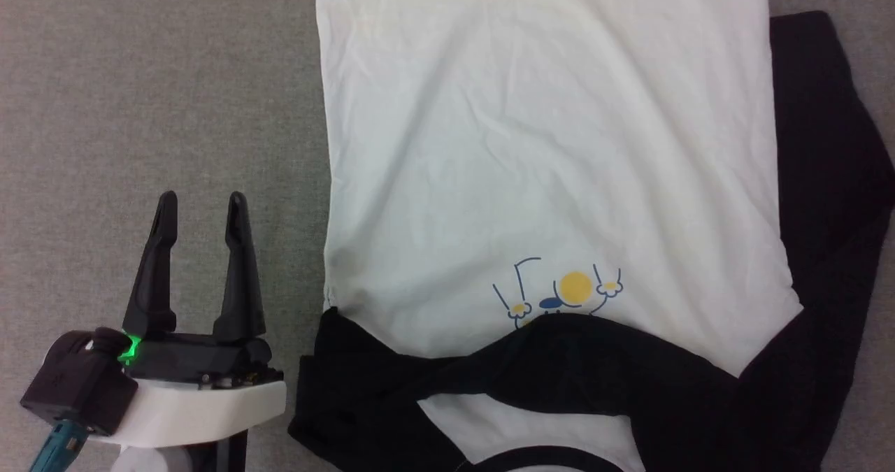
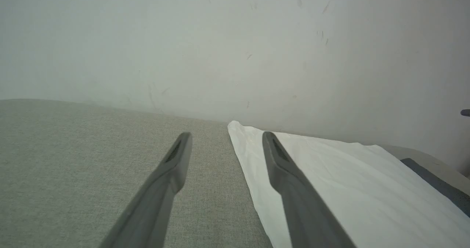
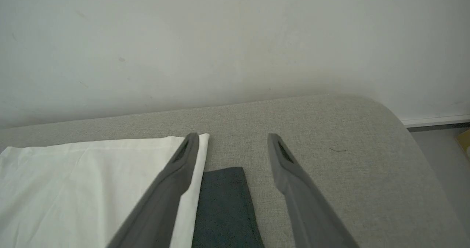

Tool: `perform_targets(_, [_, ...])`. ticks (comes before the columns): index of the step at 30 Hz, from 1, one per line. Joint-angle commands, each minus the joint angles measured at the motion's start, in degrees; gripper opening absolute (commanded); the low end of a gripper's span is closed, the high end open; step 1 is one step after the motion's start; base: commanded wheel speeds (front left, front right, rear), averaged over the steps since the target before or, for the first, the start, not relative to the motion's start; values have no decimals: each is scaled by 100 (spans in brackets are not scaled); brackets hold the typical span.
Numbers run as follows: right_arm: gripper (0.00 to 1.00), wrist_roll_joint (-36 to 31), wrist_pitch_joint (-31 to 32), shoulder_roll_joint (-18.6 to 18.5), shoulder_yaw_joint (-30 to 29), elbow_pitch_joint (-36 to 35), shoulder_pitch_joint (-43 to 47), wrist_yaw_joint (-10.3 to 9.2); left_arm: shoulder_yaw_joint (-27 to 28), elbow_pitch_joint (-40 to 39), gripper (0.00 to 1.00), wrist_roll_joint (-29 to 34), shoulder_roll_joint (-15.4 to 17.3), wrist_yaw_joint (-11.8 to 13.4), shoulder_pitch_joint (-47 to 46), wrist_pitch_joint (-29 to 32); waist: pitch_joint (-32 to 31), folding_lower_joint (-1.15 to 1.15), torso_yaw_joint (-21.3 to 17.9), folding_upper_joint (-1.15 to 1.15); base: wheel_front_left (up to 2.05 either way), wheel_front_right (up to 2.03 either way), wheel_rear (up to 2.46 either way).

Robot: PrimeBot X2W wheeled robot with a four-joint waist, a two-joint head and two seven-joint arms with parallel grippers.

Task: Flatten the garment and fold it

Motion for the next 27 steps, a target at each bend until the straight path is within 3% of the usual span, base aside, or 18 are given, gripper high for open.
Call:
perform_targets(1, [100,-56,105,25,-63,72,-91,-3,19,26,100,54,-27,-49,-90,-28,159,-1,52,0,0,0,0])
perform_targets(10, [100,-337,1177,6,-86,336,-163,-3,23,163,100,116,-85,-230,-224,-28,414,-1,68,0,0,0,0])
perform_targets(24, [100,-599,1418,-83,-78,364,-266,-3,16,287,100,164,-192,-397,-458,-28,881,-1,300,0,0,0,0])
perform_targets(25, [96,-586,1483,-94,-75,389,-267,-3,16,305,100,177,-209,-414,-485,-28,909,-1,321,0,0,0,0])
perform_targets(26, [47,-584,1520,-106,-66,392,-267,-3,19,315,100,180,-217,-423,-494,-28,922,-1,329,0,0,0,0])
perform_targets(27, [27,-578,1544,-119,-56,386,-268,-3,24,324,100,182,-224,-431,-504,-28,931,-1,337,0,0,0,0])
